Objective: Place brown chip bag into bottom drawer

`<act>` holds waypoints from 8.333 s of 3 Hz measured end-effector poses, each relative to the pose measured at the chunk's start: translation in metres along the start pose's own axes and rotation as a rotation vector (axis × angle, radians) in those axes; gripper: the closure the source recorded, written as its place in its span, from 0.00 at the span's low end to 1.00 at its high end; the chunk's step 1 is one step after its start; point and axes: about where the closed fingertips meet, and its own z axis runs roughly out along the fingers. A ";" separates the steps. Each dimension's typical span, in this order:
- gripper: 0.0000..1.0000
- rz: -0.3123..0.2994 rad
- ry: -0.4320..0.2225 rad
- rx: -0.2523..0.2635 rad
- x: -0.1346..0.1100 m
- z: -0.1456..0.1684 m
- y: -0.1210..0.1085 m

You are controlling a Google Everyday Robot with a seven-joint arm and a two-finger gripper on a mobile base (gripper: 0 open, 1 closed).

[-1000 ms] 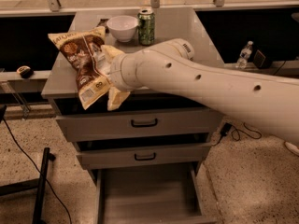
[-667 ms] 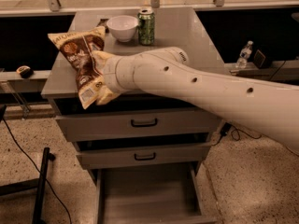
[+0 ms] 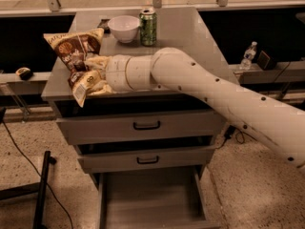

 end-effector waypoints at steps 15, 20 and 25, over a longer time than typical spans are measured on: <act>1.00 0.140 0.087 -0.148 0.208 -0.251 0.363; 1.00 0.407 0.202 0.082 0.389 -0.185 0.491; 0.13 0.408 0.149 0.081 0.417 -0.113 0.498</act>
Offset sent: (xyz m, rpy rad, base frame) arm -0.0444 -0.1102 0.1005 0.0132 -0.1756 -0.0873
